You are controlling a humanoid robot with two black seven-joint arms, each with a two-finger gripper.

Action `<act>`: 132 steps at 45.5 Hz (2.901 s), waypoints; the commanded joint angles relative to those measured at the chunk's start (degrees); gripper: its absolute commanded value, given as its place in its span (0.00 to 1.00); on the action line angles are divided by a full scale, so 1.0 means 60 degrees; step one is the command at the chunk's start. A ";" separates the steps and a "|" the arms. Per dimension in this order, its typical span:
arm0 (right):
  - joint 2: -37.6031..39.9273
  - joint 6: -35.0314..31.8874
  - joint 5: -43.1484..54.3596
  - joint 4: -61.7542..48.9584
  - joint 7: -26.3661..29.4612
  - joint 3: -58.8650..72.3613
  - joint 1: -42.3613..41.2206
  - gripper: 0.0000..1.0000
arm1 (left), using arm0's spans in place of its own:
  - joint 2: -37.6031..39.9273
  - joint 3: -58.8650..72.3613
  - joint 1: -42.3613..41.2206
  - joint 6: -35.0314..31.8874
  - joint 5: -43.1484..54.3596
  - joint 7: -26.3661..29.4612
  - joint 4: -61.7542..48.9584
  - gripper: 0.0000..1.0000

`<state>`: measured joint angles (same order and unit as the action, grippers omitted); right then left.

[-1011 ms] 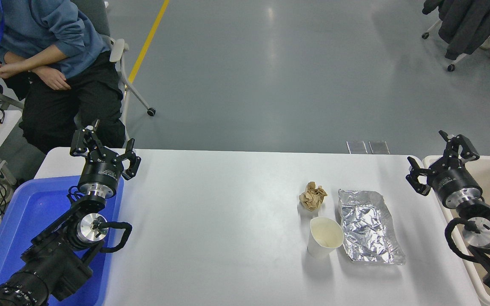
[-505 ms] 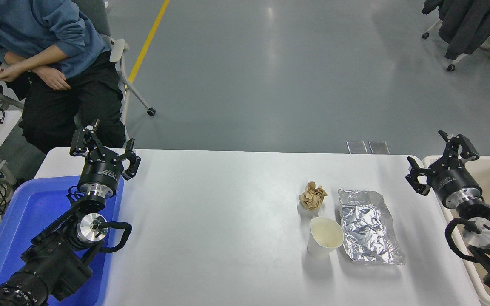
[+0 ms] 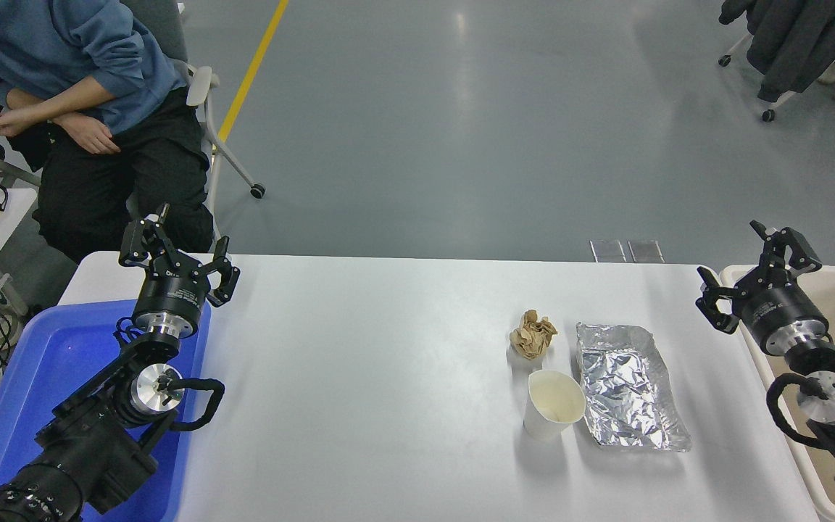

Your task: Dispose of the paper cup in the dustbin

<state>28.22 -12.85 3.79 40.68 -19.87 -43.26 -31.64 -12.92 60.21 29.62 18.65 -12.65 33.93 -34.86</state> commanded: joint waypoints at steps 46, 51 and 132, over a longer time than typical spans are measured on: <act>0.3251 0.0442 0.7173 0.5290 -0.0028 0.5145 -0.1846 1.00 | 0.0000 0.0000 0.0015 -0.0003 -0.0001 -0.0001 0.0009 1.00; 0.3353 0.0545 0.8186 0.5305 -0.0028 0.5160 -0.1963 1.00 | 0.0000 0.0000 0.0015 -0.0003 -0.0001 -0.0001 0.0009 1.00; 0.1654 0.3225 1.1995 0.4236 -0.0760 0.8060 -0.2432 0.99 | 0.0000 0.0000 0.0015 -0.0003 -0.0001 -0.0001 0.0009 1.00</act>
<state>40.59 5.57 75.22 68.81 -23.69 5.51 -47.72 -12.93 60.21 29.70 18.64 -12.65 33.93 -34.81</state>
